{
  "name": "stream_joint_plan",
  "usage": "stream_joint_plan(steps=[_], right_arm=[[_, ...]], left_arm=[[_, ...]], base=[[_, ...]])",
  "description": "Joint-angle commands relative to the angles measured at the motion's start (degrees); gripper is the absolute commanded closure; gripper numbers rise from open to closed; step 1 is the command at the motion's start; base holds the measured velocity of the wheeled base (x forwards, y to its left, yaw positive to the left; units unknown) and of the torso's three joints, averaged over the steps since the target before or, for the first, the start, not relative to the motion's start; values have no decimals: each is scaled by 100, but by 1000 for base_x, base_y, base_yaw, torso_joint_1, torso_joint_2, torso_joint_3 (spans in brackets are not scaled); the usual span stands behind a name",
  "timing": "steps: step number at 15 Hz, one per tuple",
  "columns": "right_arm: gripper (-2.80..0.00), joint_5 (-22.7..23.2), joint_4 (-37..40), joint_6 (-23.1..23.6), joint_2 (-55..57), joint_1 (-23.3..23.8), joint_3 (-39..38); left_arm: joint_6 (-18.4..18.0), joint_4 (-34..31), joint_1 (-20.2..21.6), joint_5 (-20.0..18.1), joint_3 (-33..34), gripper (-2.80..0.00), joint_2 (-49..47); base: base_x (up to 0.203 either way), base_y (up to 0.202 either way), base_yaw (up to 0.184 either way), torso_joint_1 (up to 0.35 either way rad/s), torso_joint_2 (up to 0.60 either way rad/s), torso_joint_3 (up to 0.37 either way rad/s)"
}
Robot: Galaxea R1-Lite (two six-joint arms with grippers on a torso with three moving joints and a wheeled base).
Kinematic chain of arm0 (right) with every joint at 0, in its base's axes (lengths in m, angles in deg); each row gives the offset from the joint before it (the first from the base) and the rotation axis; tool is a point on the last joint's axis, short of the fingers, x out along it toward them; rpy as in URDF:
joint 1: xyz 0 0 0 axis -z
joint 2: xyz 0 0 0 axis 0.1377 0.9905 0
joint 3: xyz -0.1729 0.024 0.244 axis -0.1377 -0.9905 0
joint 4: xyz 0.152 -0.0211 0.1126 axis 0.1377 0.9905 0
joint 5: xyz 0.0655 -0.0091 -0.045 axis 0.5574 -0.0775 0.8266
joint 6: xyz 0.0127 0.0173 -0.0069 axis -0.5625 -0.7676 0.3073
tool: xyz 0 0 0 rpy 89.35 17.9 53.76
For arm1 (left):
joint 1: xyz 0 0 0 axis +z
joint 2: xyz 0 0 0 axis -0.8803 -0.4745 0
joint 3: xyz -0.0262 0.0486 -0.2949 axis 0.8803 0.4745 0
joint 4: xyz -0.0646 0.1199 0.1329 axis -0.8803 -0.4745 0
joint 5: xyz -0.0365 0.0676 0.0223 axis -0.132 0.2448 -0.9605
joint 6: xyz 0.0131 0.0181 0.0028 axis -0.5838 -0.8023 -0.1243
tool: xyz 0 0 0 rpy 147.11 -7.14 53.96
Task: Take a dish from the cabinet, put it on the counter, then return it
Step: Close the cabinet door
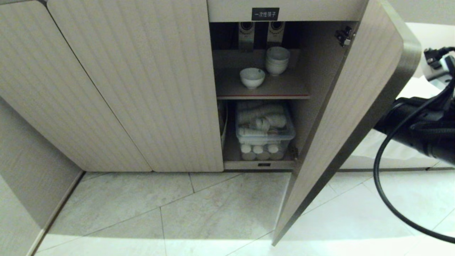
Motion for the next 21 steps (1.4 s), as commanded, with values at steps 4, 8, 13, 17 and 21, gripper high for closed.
stream_joint_plan(steps=[4,8,13,17,21], right_arm=[[0,-47,-78,-158,326,-336,168],[0,-319,-78,-266,914,-773,911],[0,-520,-81,-269,1935,-925,2021],[0,-787,-279,-256,2965,-915,3202],[0,-937,-2320,438,3571,-831,3531]], left_arm=[[3,2,0,0,0,0,2],[3,2,0,0,0,0,2],[3,2,0,0,0,0,2],[3,2,0,0,0,0,2],[3,2,0,0,0,0,2]], base=[[0,0,0,0,0,0],[0,0,0,0,0,0],[0,0,0,0,0,0],[0,0,0,0,0,0],[0,0,0,0,0,0]])
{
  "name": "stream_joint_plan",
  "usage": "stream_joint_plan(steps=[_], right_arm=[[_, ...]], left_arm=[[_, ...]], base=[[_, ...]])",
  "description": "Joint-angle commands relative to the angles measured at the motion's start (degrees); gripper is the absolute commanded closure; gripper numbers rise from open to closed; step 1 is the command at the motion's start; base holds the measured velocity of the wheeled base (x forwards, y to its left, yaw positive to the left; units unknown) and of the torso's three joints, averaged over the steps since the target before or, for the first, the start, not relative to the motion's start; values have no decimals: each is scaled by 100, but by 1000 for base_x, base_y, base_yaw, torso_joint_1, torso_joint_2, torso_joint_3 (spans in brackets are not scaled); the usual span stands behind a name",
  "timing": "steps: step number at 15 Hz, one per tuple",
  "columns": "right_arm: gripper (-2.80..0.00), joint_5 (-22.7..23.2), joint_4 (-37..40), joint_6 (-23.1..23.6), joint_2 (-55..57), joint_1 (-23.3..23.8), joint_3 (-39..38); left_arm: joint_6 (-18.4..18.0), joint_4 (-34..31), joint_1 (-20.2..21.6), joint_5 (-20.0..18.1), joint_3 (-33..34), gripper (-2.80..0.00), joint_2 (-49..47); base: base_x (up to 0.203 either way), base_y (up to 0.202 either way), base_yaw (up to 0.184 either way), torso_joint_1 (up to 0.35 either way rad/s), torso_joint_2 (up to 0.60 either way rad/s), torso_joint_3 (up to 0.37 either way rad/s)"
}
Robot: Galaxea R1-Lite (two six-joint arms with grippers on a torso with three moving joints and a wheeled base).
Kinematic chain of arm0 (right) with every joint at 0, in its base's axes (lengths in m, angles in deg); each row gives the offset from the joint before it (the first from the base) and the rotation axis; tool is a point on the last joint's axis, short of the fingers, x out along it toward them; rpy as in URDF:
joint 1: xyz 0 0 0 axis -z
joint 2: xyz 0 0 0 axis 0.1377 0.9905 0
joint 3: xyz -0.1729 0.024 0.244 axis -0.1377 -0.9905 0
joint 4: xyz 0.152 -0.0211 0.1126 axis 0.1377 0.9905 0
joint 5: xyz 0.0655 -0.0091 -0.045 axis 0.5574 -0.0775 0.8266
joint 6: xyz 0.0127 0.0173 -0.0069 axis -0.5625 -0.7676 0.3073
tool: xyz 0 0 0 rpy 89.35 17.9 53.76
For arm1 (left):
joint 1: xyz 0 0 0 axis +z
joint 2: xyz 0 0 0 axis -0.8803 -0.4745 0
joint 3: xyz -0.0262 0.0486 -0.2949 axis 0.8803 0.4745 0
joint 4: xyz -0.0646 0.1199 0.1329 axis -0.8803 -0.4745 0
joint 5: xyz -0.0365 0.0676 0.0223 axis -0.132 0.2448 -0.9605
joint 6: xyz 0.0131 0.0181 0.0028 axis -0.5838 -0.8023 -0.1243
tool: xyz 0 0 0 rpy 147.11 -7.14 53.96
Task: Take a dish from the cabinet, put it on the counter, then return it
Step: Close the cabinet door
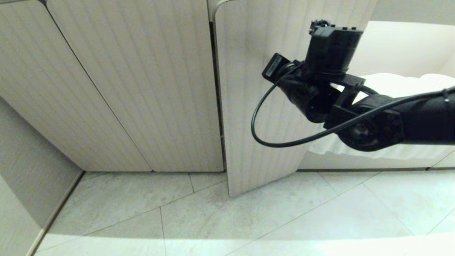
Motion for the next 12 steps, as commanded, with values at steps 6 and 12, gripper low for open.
stream_joint_plan(steps=[6,12], right_arm=[[0,18,-2573,2035,-361,534,-595],[0,123,-2499,2176,-2751,1228,-3401]], left_arm=[[3,2,0,-2,0,0,2],[3,2,0,-2,0,0,2]], base=[[0,0,0,0,0,0],[0,0,0,0,0,0]])
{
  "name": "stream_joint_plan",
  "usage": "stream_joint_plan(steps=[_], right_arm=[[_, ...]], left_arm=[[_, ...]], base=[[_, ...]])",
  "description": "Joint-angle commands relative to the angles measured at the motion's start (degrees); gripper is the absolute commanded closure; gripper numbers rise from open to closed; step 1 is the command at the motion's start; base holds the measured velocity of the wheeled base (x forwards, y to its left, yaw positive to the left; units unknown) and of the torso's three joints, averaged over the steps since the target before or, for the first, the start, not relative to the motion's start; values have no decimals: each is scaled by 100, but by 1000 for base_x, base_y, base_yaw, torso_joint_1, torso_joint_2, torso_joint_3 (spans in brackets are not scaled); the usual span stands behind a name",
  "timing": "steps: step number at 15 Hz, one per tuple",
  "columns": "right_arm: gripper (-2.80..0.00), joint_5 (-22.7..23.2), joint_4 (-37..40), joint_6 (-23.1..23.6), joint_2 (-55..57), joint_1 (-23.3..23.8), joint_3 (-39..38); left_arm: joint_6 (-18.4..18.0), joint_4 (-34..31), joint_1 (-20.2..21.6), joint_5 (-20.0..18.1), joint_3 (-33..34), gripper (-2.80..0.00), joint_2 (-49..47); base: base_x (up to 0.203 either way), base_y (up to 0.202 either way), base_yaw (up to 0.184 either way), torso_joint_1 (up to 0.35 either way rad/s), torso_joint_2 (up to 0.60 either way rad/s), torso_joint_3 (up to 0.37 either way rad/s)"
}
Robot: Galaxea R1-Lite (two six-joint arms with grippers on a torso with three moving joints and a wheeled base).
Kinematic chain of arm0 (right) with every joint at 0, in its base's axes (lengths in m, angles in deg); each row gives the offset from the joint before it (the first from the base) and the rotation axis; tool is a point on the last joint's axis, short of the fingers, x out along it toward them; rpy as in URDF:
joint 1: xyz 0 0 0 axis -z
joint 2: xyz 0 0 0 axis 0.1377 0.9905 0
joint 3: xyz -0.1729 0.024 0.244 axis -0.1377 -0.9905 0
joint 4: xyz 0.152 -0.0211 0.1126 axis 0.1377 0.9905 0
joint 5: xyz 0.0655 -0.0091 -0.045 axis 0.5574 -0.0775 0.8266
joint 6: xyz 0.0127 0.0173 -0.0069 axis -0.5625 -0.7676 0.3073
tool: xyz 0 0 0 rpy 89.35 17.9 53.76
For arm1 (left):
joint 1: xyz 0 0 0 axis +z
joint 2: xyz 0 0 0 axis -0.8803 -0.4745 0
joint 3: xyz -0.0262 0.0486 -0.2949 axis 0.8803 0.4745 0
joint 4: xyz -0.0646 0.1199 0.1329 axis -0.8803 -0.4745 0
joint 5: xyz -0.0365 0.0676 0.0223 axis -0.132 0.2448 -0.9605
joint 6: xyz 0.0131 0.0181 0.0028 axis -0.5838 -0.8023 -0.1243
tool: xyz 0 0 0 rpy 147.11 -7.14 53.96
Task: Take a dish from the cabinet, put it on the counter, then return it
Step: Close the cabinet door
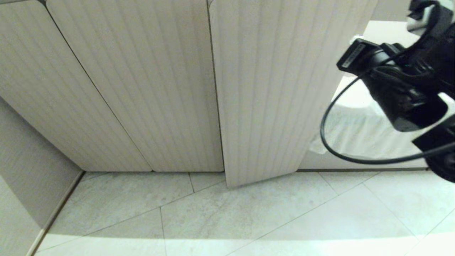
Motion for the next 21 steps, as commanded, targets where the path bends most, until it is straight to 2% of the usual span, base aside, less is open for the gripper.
stream_joint_plan(steps=[1,3,5,9,11,13,15,18,21], right_arm=[[0,59,145,-10,-1408,238,-982],[0,158,651,-24,-2455,418,-1783],[0,211,1492,-36,-3444,506,-2288],[0,249,3907,-140,-5013,519,-2580],[0,262,4470,-297,-5418,448,-2729],[0,332,4557,-374,-5640,418,-3027],[0,686,4494,-380,-5927,470,-3546],[0,1055,4212,-361,-6273,676,-4412],[0,1644,4002,-236,-6631,1132,-5187]], left_arm=[[3,2,0,0,0,0,2],[3,2,0,0,0,0,2],[3,2,0,0,0,0,2],[3,2,0,0,0,0,2],[3,2,0,0,0,0,2],[3,2,0,0,0,0,2],[3,2,0,0,0,0,2],[3,2,0,0,0,0,2],[3,2,0,0,0,0,2]], base=[[0,0,0,0,0,0],[0,0,0,0,0,0],[0,0,0,0,0,0],[0,0,0,0,0,0],[0,0,0,0,0,0],[0,0,0,0,0,0],[0,0,0,0,0,0],[0,0,0,0,0,0],[0,0,0,0,0,0]])
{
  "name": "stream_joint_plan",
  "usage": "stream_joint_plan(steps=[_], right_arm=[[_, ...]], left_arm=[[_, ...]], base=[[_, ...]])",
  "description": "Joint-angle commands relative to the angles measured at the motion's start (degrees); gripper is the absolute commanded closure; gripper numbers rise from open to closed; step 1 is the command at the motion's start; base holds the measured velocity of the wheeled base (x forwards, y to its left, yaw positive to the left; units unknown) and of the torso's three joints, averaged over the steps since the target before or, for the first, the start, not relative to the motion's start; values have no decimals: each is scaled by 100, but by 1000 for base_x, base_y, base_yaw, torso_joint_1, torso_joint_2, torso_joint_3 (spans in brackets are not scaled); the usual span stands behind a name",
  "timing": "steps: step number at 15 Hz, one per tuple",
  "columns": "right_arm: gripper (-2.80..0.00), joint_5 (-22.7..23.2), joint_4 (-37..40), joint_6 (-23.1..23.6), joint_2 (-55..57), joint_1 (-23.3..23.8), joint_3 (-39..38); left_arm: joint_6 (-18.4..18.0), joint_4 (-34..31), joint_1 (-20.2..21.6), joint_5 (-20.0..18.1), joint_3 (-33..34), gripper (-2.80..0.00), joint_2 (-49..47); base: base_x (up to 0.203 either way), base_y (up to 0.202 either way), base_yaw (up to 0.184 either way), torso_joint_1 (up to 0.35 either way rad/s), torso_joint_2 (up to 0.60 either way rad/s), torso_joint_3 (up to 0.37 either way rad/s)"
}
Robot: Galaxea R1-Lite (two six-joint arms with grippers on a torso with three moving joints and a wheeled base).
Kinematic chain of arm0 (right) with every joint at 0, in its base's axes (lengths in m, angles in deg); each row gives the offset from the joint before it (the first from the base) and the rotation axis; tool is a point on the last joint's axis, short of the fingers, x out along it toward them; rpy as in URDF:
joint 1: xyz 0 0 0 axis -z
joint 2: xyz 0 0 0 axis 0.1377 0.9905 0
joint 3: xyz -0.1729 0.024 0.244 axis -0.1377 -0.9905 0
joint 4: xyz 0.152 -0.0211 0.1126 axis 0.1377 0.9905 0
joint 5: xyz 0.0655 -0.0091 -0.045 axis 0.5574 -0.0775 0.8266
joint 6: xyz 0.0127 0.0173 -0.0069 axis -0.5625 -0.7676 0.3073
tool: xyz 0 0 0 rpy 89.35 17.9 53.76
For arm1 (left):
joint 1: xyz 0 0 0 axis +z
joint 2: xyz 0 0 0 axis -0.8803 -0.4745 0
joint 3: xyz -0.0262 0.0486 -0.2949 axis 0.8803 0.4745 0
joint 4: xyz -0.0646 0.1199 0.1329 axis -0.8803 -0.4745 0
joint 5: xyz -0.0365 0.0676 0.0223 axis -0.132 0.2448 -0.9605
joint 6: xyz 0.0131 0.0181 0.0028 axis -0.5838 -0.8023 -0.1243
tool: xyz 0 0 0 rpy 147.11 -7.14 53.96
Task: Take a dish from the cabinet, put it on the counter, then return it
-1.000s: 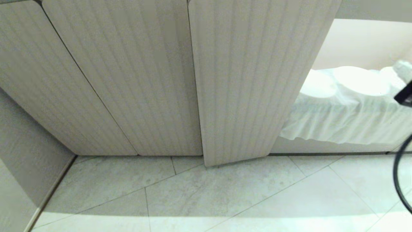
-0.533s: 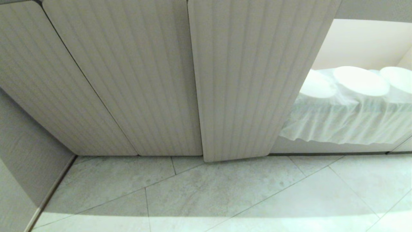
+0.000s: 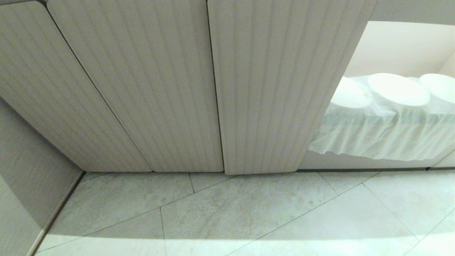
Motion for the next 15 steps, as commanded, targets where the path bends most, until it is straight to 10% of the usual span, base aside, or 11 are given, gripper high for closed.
stream_joint_plan(steps=[1,7,15], right_arm=[[0,253,-87,46,-326,288,-492],[0,1447,734,302,-950,1230,-876],[0,1402,2084,921,-2152,1792,-877]], left_arm=[[0,2,0,-2,0,0,2],[0,2,0,-2,0,0,2],[0,2,0,-2,0,0,2]], base=[[0,0,0,0,0,0],[0,0,0,0,0,0],[0,0,0,0,0,0]])
